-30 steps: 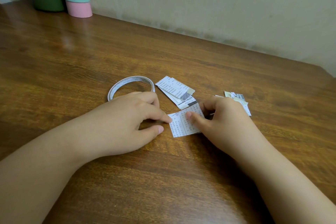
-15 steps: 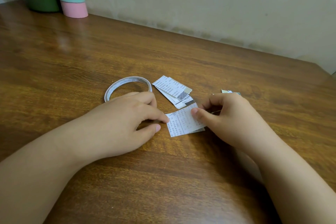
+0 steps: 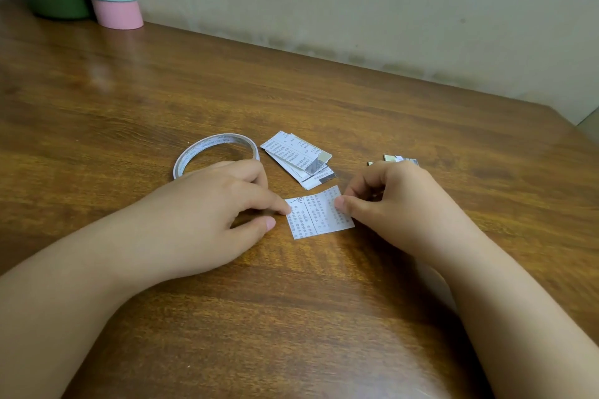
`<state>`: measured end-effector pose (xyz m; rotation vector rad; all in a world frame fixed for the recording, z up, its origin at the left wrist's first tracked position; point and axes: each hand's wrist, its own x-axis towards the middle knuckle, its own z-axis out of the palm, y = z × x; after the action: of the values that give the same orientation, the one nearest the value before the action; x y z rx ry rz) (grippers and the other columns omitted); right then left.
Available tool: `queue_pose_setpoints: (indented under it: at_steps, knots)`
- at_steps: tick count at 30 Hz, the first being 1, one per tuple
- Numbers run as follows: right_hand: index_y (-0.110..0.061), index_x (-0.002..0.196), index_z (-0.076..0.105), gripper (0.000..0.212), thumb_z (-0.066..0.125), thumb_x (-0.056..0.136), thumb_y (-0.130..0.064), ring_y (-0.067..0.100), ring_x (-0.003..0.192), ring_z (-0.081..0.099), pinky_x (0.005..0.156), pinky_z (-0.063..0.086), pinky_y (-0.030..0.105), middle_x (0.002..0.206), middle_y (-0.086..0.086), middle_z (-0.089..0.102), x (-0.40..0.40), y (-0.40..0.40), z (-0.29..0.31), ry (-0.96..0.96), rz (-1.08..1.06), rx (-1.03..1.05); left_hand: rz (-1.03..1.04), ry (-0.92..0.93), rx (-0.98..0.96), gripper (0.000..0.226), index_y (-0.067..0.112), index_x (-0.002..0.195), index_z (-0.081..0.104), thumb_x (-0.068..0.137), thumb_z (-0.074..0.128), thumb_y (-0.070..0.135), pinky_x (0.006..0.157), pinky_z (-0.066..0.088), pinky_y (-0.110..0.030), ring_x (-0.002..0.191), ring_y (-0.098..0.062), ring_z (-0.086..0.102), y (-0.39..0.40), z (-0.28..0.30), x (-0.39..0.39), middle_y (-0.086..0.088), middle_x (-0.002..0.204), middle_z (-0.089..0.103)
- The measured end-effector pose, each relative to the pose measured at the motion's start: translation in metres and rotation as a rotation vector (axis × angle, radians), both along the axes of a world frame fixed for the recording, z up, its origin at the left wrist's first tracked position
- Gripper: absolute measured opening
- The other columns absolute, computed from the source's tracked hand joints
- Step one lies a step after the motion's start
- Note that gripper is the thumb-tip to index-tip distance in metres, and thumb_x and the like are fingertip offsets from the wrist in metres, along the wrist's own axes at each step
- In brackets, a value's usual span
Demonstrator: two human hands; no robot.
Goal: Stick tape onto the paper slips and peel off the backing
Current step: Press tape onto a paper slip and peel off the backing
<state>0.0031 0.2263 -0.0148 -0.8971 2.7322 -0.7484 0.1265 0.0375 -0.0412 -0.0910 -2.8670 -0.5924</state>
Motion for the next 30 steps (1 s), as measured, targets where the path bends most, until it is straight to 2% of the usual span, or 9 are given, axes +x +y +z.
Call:
queue_pose_setpoints:
  at_steps: [7,11,16,19,25,27,30]
  knots:
    - [-0.027,0.063,0.063,0.021,0.07,0.082,-0.032,-0.006,0.054,0.051,0.048,0.038,0.007,0.064,-0.014,0.06,-0.003,0.0,-0.001,-0.01,0.0,-0.013,0.004,-0.012,-0.007,0.053,0.05,0.11,0.063,0.073,0.027,0.063,0.063,0.031,-0.013,0.093,0.01,0.043,0.0,0.0,0.0,0.024,0.091,0.045]
    - [-0.026,0.064,0.063,0.02,0.07,0.082,-0.033,-0.001,0.059,0.053,0.05,0.039,0.007,0.066,-0.013,0.061,-0.003,0.0,-0.003,0.008,0.011,-0.008,0.012,-0.024,0.008,0.04,0.049,0.11,0.063,0.077,0.04,0.051,0.061,0.03,-0.013,0.091,0.014,0.042,0.002,0.001,0.0,0.024,0.089,0.046]
    - [-0.025,0.066,0.064,0.018,0.072,0.08,-0.032,0.002,0.063,0.056,0.054,0.041,0.011,0.071,-0.011,0.063,-0.002,0.0,-0.004,0.009,0.014,-0.005,0.01,-0.018,0.003,0.048,0.048,0.11,0.063,0.076,0.032,0.059,0.063,0.031,-0.011,0.093,0.012,0.042,0.001,0.001,0.001,0.024,0.09,0.045]
    - [-0.023,0.067,0.063,0.018,0.074,0.077,-0.032,0.002,0.064,0.056,0.056,0.042,0.013,0.072,-0.01,0.063,0.0,-0.001,-0.003,0.016,0.007,-0.009,0.02,-0.028,-0.001,0.043,0.05,0.111,0.062,0.077,0.036,0.053,0.069,0.033,-0.012,0.095,0.01,0.042,0.002,0.001,0.0,0.023,0.092,0.045]
    - [-0.021,0.069,0.057,0.035,0.077,0.067,-0.05,0.002,0.069,0.051,0.05,0.034,0.014,0.081,-0.011,0.054,0.012,-0.009,-0.006,0.135,0.004,0.013,0.015,-0.008,-0.006,0.049,0.049,0.111,0.062,0.075,0.03,0.059,0.066,0.032,-0.012,0.094,0.009,0.042,0.002,0.001,0.0,0.023,0.09,0.045]
    - [-0.022,0.072,0.057,0.03,0.074,0.072,-0.047,0.002,0.07,0.05,0.051,0.031,0.013,0.083,-0.011,0.052,0.011,-0.009,-0.005,0.127,0.0,0.022,0.01,0.002,-0.004,0.053,0.049,0.111,0.062,0.074,0.027,0.061,0.065,0.032,-0.011,0.095,0.009,0.042,0.001,0.0,0.001,0.023,0.09,0.045]
    - [-0.024,0.072,0.058,0.018,0.07,0.081,-0.035,0.001,0.065,0.049,0.048,0.032,0.013,0.077,-0.013,0.052,0.008,-0.006,-0.005,0.092,-0.008,0.015,0.017,0.008,-0.004,0.042,0.048,0.11,0.063,0.078,0.037,0.053,0.062,0.031,-0.012,0.093,0.011,0.041,0.002,0.0,0.002,0.023,0.09,0.046]
